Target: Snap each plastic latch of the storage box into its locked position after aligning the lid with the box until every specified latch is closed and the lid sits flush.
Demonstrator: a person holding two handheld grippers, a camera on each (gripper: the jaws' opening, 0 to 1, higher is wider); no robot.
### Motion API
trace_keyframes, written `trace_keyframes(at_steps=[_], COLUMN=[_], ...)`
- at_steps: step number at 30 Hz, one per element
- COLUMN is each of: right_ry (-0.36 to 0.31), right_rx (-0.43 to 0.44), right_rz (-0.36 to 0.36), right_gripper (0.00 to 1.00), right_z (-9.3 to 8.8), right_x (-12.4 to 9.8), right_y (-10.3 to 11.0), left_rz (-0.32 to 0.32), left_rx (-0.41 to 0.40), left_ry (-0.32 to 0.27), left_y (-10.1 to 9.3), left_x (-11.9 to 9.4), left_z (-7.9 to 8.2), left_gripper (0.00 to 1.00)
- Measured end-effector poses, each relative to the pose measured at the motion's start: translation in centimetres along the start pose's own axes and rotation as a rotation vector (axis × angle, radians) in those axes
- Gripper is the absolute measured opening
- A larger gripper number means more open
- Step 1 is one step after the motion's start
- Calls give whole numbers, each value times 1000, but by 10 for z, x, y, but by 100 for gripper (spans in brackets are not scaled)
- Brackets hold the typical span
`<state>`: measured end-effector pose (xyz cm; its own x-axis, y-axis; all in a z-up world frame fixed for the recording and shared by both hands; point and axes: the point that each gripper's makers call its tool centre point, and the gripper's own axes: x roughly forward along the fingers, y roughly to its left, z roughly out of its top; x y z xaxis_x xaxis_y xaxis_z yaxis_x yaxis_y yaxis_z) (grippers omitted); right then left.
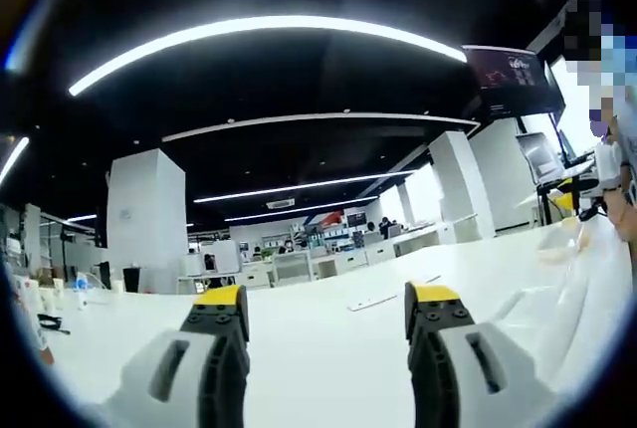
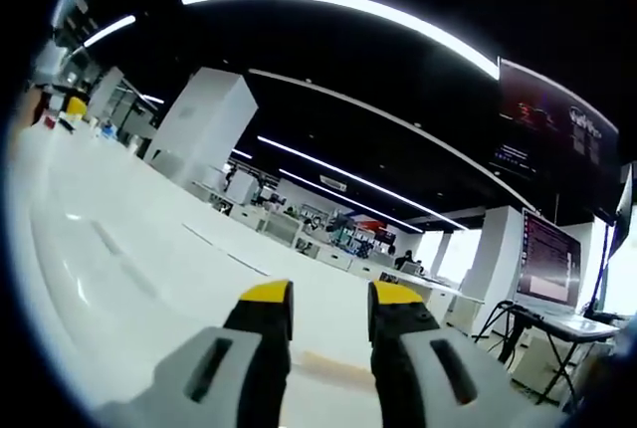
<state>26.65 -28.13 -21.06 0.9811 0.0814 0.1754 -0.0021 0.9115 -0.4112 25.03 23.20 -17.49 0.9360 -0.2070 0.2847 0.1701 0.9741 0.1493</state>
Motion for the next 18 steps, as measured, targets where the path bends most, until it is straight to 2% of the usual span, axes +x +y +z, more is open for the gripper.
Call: trace_keyframes(at_steps=[9, 15, 18], right_ry=[-3, 2, 0], right_rx=[12, 7, -1], right_rz=[-3, -5, -15], right_gripper=[29, 29, 29], right_z=[-1, -3, -3], right_x=[-1, 0, -1], right_y=[-1, -2, -3], left_rz=[-35, -97, -170], left_rx=[-24, -27, -31], left_ry=[5, 1, 9], left_y=[-9, -25, -43], left_x=[4, 13, 20], left_z=[8, 22, 27], left_gripper=[64, 64, 64])
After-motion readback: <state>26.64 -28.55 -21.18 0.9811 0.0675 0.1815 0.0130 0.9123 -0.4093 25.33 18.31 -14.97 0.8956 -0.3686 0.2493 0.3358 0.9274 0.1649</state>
